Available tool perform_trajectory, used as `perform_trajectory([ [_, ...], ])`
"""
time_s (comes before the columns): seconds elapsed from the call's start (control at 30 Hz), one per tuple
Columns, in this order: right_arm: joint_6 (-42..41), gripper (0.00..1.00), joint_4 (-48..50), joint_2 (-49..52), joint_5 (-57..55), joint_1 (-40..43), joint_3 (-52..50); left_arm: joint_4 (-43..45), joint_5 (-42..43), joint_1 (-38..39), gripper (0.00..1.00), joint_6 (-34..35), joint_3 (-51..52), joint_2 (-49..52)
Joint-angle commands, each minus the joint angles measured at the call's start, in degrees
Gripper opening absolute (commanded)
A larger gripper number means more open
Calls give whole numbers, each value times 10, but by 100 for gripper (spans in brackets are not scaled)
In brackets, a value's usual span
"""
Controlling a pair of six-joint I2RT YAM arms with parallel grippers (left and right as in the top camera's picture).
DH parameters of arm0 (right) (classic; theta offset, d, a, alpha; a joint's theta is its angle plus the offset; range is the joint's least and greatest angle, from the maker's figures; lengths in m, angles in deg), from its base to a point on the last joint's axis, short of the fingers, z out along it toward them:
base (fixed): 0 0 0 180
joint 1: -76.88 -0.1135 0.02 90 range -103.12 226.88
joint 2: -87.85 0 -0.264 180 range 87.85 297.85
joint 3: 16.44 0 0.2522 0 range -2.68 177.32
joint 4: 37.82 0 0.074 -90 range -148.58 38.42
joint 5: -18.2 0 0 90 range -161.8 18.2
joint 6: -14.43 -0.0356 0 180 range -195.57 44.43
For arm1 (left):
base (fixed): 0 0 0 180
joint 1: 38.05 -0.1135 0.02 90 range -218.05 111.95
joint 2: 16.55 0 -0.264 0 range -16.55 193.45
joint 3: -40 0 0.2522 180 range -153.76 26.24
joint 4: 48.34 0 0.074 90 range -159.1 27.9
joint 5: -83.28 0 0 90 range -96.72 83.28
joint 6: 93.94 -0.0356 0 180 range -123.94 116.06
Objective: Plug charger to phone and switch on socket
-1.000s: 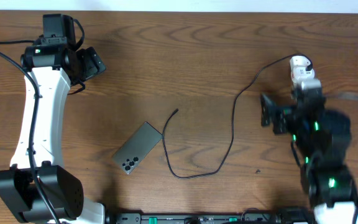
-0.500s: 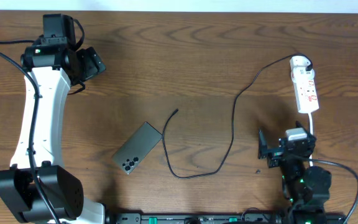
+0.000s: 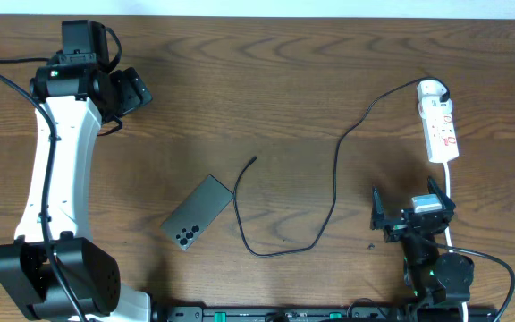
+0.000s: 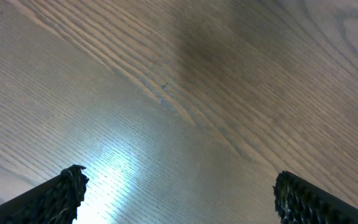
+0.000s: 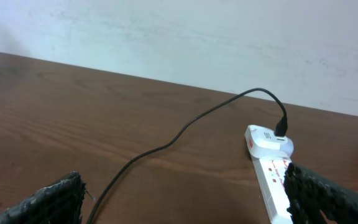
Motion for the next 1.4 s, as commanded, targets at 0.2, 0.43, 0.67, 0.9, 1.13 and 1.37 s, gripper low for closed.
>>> perform_trajectory([
  [0.2,6,99,0,-4,-4,0,-4,-1,-7,-2,98,-5,-13,-7],
  [0.43,6,99,0,-4,-4,0,-4,-1,-7,-2,98,-5,-13,-7],
  [0.67,6,99,0,-4,-4,0,-4,-1,-90,-1,98,-5,-8,-59],
  [0.9,6,99,0,-4,-4,0,-4,111,-101,7,98,-10,97,-188],
  [1.13,6,99,0,-4,-4,0,-4,374,-61,14,98,-64,361,-390],
  [1.37,6,99,0,-4,-4,0,-4,459,-61,14,98,-106,553,-570],
])
